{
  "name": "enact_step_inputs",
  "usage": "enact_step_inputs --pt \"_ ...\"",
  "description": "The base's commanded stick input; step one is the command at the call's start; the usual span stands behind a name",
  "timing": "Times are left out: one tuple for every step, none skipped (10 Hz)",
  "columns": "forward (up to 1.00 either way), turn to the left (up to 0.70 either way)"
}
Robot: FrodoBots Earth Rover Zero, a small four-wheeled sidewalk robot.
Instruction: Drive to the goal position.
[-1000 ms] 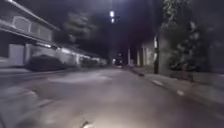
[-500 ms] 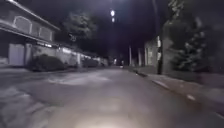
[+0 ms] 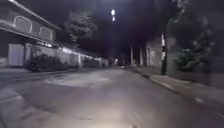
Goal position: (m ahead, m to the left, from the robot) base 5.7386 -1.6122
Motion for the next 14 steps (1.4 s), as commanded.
enact_step_inputs --pt "0.5 0.0" --pt "0.5 0.0" --pt "0.5 0.0" --pt "0.5 0.0" --pt "0.5 0.0" --pt "0.5 0.0" --pt "0.5 0.0" --pt "0.5 0.0" --pt "0.5 0.0" --pt "0.5 0.0" --pt "0.5 0.0" --pt "0.5 0.0" --pt "0.5 0.0" --pt "0.5 0.0"
